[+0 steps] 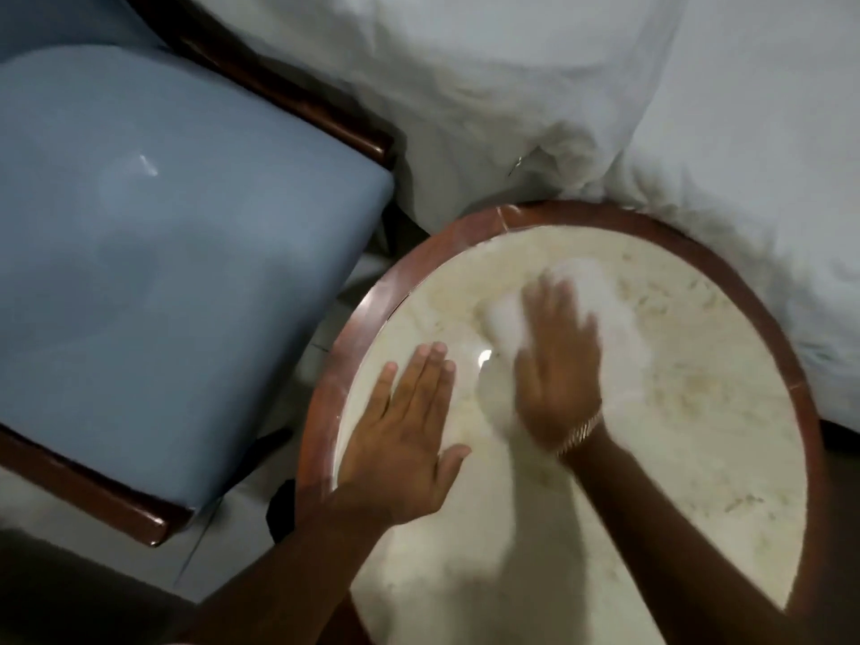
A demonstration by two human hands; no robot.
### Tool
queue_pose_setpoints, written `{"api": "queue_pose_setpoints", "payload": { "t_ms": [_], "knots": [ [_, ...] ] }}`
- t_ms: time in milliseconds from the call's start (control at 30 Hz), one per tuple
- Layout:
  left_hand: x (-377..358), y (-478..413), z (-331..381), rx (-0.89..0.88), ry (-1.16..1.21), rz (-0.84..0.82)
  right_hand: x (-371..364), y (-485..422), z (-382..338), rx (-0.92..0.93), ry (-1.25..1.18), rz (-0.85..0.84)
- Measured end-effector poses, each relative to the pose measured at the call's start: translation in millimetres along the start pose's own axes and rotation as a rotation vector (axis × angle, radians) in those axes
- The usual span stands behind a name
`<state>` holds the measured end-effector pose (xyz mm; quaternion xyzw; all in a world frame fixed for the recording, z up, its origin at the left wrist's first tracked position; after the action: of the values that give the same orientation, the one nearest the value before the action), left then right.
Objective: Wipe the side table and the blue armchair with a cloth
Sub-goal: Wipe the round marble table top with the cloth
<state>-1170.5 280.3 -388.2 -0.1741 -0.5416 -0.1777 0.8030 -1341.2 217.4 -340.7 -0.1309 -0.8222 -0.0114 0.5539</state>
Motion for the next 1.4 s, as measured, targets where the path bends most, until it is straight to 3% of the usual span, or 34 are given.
{"api": "queue_pose_setpoints", "payload": {
  "t_ms": [33, 100, 167, 233, 300, 433, 467, 567, 633, 767, 800, 933, 967, 1033, 1100, 1167, 1233, 1333, 1400],
  "knots": [
    [0.1, 0.8, -0.7, 0.005, -0.011, 0.003, -3.4, 28.0, -7.3, 0.195, 0.018, -0.069],
    [-1.0, 0.9, -1.5, 0.02, -0.043, 0.003, 14.7, 37.7, 39.3, 0.293, 0.191, -0.142],
    [-1.8, -1.0, -1.7, 0.018, -0.065, -0.009, 33.4, -10.3, 100.7, 0.113, 0.308, -0.112],
    [-1.9, -1.8, -2.0, 0.017, -0.087, 0.0, 31.7, -67.6, 125.2, -0.182, 0.355, -0.029],
    [-0.4, -1.6, -1.6, 0.028, -0.087, -0.004, 6.4, -101.9, 77.6, -0.201, 0.3, 0.005],
    [6.1, -2.9, -0.3, 0.032, -0.056, 0.037, -33.5, -46.9, -29.4, 0.376, 0.163, -0.098],
    [5.7, -2.2, -0.8, 0.034, -0.062, 0.03, -28.5, -35.5, -20.1, 0.374, 0.161, -0.081],
    [2.5, -1.8, -2.1, 0.038, -0.086, 0.009, -5.1, -65.4, 43.2, -0.082, 0.154, 0.105],
    [2.0, -2.2, -1.9, 0.035, -0.095, 0.014, -15.9, -88.8, 33.3, -0.21, 0.169, 0.1],
    [8.1, -1.3, -1.1, 0.051, -0.074, 0.047, -47.2, -62.0, -48.6, 0.407, 0.103, -0.131],
    [8.5, 0.2, -0.3, 0.063, -0.066, 0.05, -40.6, -54.1, -34.0, 0.425, 0.124, -0.149],
    [7.3, 0.2, -2.4, 0.098, -0.069, 0.083, -21.8, -85.2, 25.6, 0.067, 0.236, -0.06],
    [8.2, -0.6, -2.6, 0.093, -0.07, 0.088, -30.4, -92.1, 10.2, 0.076, 0.223, -0.092],
    [8.1, 2.3, -2.4, 0.118, -0.063, 0.105, -48.4, -80.6, -35.1, 0.313, 0.22, -0.174],
    [6.4, 13.9, 3.1, 0.252, -0.048, 0.11, -45.2, -43.8, -40.7, 0.475, 0.223, -0.237],
    [1.9, 31.5, 15.0, 0.385, -0.037, 0.133, -22.1, -19.6, -5.0, 0.454, 0.247, -0.248],
    [-7.7, 41.5, 27.6, 0.413, -0.046, 0.122, -9.2, -41.2, 27.1, 0.289, 0.265, -0.228],
    [-8.2, 42.3, 24.0, 0.444, -0.035, 0.151, -34.5, -90.4, -1.0, 0.069, 0.261, -0.138],
    [-4.0, 38.8, 22.9, 0.448, -0.024, 0.187, -71.5, -75.2, -70.4, 0.29, 0.259, -0.194]
  ]
}}
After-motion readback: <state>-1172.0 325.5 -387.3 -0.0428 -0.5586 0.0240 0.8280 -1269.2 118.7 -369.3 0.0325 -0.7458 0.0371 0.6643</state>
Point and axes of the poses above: each hand's wrist, its own y-axis away from the middle knuckle, its own x-axis out of the back of the hand, z = x × y, the point moved 9 cm from there along -y, towards the middle knuckle, and after that the axes turned 14 degrees about z, right-handed, at the moved point
